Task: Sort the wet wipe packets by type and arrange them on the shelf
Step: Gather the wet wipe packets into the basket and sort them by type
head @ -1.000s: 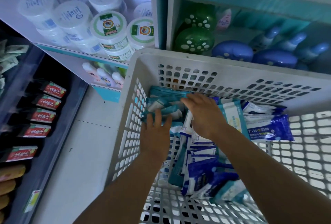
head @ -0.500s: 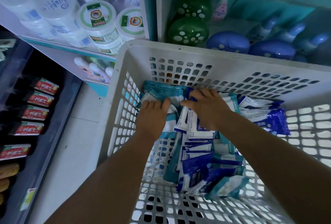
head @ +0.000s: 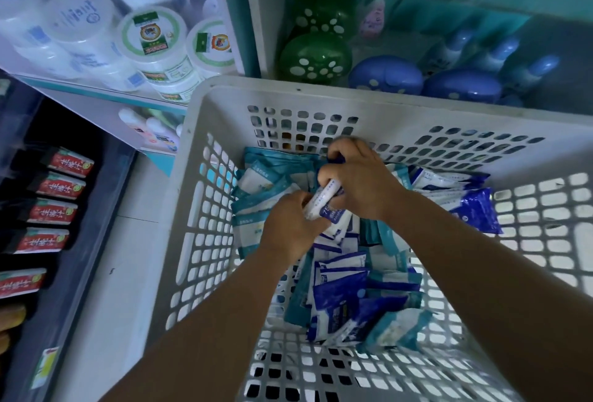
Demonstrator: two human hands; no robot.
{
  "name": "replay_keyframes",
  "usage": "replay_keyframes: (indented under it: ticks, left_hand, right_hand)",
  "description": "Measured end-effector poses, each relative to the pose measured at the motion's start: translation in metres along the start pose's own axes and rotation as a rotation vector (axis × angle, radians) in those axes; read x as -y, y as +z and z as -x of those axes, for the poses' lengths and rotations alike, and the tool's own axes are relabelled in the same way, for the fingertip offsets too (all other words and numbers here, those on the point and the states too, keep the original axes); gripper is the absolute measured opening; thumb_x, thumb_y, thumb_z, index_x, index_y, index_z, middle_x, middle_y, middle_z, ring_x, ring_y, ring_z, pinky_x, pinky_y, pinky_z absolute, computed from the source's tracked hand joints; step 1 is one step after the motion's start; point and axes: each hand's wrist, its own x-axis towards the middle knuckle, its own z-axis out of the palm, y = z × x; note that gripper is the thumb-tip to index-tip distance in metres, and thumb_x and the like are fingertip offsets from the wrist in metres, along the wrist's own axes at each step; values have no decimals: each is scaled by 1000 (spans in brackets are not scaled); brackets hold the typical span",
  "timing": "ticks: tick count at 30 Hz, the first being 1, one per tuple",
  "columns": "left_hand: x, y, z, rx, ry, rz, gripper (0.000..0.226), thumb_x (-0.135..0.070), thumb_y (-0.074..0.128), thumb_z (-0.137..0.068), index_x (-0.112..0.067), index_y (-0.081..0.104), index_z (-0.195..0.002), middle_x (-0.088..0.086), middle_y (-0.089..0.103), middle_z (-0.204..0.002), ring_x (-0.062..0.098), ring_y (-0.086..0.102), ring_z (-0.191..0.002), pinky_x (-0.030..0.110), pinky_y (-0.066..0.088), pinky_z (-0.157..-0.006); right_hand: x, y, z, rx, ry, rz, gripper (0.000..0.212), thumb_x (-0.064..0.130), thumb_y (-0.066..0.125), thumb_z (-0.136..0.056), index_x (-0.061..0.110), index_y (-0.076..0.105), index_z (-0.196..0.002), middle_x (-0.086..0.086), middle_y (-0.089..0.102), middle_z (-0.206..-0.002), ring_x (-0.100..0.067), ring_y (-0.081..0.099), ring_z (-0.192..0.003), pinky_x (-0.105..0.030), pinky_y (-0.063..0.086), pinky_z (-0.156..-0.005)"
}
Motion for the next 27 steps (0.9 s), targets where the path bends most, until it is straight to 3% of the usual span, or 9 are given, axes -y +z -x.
replay_keyframes:
  ticks: [3,6,9,12,14,17,21,24,27]
  left_hand:
    - [-8,-3,-2,-31,-60,-5,19,-19,66,-83,-10,63,-100,0,57,-72,10,50,-57,18,36,-45]
    - [-11,-11,-1,0,-117,42,21,-13,60,-87,-12,61,-108,-2,61,-77,7,55,-59,13,39,-43]
    - [-12,-23,5,25,-172,119,26,-13,60,-89,-16,59,-115,0,66,-89,12,64,-70,19,53,-55]
    - [-13,-30,13,21,-227,200,21,-14,60,-90,-17,59,-111,6,70,-100,22,68,-84,41,57,-80]
    - [-17,-33,18,37,-236,258,16,-13,59,-90,-17,61,-106,6,71,-99,26,69,-87,49,56,-83]
    - [-27,-29,24,70,-202,315,18,-13,59,-91,-21,60,-107,2,72,-97,23,70,-87,51,56,-83]
    - [-50,-10,27,155,-126,339,32,-15,67,-87,-34,53,-108,-7,69,-96,12,68,-84,33,58,-75]
    - [-71,10,26,132,-13,184,44,-9,71,-81,-28,53,-117,-11,66,-93,5,63,-76,8,47,-56]
    - [-93,33,26,123,114,-55,53,-10,65,-85,-24,46,-132,-2,64,-112,15,62,-87,17,47,-66]
  right_hand:
    - [1,2,4,-120,24,-187,33,16,78,-69,18,68,-100,-7,41,-123,-25,38,-119,-40,40,-99]
    - [0,0,12,-193,88,-350,61,5,75,-70,19,55,-125,-5,39,-130,-23,42,-119,-34,45,-97]
    - [4,-3,26,-235,148,-417,81,3,73,-73,22,35,-142,0,30,-144,-23,38,-129,-37,45,-102]
    - [8,0,39,-223,338,-599,85,10,71,-79,27,23,-147,-2,31,-148,-21,43,-129,-38,46,-101]
    - [8,-3,46,-158,467,-833,80,15,69,-82,28,24,-146,-4,48,-140,-21,56,-116,-38,50,-95]
    - [3,-15,57,-152,507,-972,57,12,65,-85,23,41,-135,2,62,-111,-13,61,-88,-21,50,-70]
    - [-11,-26,78,-312,591,-1030,48,6,64,-82,22,48,-124,14,57,-90,-8,57,-80,-21,46,-67]
    - [-25,-27,99,-373,703,-1035,53,5,67,-81,21,45,-126,2,61,-109,-11,58,-84,-26,49,-73]
    - [-42,-23,127,-452,701,-606,87,6,73,-76,20,24,-146,-6,29,-148,-22,44,-124,-33,45,-98]
